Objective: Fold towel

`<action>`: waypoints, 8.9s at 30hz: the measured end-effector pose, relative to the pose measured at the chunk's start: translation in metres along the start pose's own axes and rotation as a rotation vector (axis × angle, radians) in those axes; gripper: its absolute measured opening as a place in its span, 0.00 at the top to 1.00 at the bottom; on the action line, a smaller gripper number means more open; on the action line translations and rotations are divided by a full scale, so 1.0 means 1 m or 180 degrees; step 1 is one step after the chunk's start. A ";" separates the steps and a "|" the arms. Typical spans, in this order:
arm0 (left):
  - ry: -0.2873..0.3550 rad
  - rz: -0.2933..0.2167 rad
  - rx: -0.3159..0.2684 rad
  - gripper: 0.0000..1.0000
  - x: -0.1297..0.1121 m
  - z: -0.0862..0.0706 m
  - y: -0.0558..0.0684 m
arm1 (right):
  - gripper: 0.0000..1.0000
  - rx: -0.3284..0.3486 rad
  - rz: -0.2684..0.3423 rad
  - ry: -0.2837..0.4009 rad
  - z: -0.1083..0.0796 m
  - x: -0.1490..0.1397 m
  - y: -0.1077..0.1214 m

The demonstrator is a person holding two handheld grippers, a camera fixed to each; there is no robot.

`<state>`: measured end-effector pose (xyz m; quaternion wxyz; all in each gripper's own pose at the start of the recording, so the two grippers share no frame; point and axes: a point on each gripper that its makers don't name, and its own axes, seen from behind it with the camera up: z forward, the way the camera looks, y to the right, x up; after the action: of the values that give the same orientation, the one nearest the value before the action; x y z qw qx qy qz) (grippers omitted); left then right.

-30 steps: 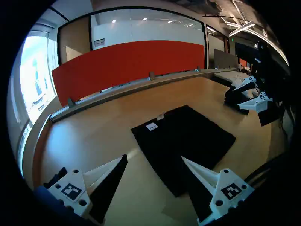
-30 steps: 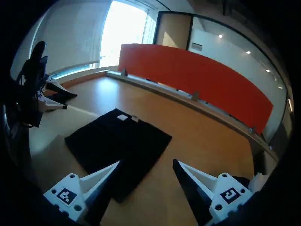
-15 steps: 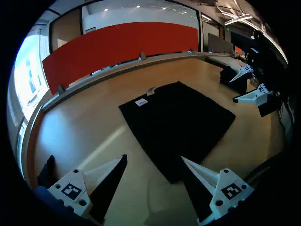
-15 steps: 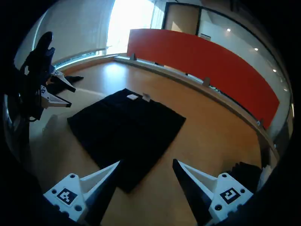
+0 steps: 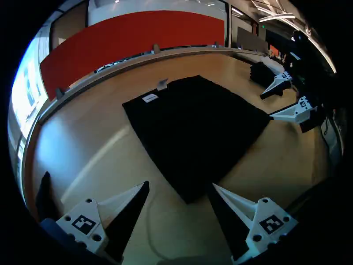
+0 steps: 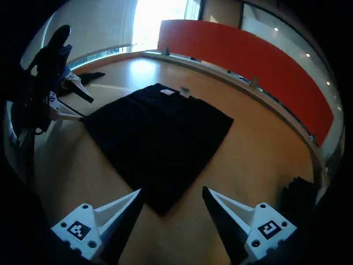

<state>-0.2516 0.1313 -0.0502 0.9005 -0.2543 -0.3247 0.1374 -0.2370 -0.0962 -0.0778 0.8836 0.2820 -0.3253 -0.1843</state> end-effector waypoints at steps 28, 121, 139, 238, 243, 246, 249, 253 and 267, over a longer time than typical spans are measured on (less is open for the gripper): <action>-0.0190 -0.0123 -0.0044 0.31 -0.010 0.010 0.017 | 0.45 0.0237 0.0127 -0.0104 0.005 -0.018 -0.019; -0.0131 -0.0650 0.0061 0.90 0.062 -0.095 0.044 | 0.80 0.0106 0.0184 0.0223 -0.104 0.070 -0.010; -0.0075 -0.0514 0.0167 0.90 0.091 -0.052 0.009 | 0.80 0.0057 0.0143 0.0166 -0.059 0.081 0.026; -0.0244 -0.0493 0.0662 0.23 0.080 0.042 -0.092 | 0.00 -0.0377 0.0280 -0.0115 0.034 0.067 0.102; -0.0232 -0.0584 0.0688 0.23 0.070 0.028 -0.087 | 0.00 -0.0359 0.0272 -0.0109 0.021 0.060 0.091; -0.0227 -0.0639 0.0702 0.23 0.062 0.019 -0.084 | 0.00 -0.0341 0.0261 -0.0109 0.012 0.054 0.084; -0.0224 -0.0681 0.0723 0.23 0.055 0.011 -0.082 | 0.00 -0.0333 0.0243 -0.0112 0.005 0.049 0.079; -0.0220 -0.0735 0.0756 0.23 0.045 0.000 -0.079 | 0.00 -0.0314 0.0227 -0.0115 -0.004 0.043 0.073; -0.0190 -0.0973 0.0923 0.23 0.010 -0.042 -0.074 | 0.00 -0.0046 0.0053 -0.0124 -0.012 0.033 0.050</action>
<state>-0.2108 0.0583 -0.0320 0.9281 -0.0656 -0.3629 0.0520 -0.1979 -0.0699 -0.0381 0.8805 0.2692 -0.3435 -0.1849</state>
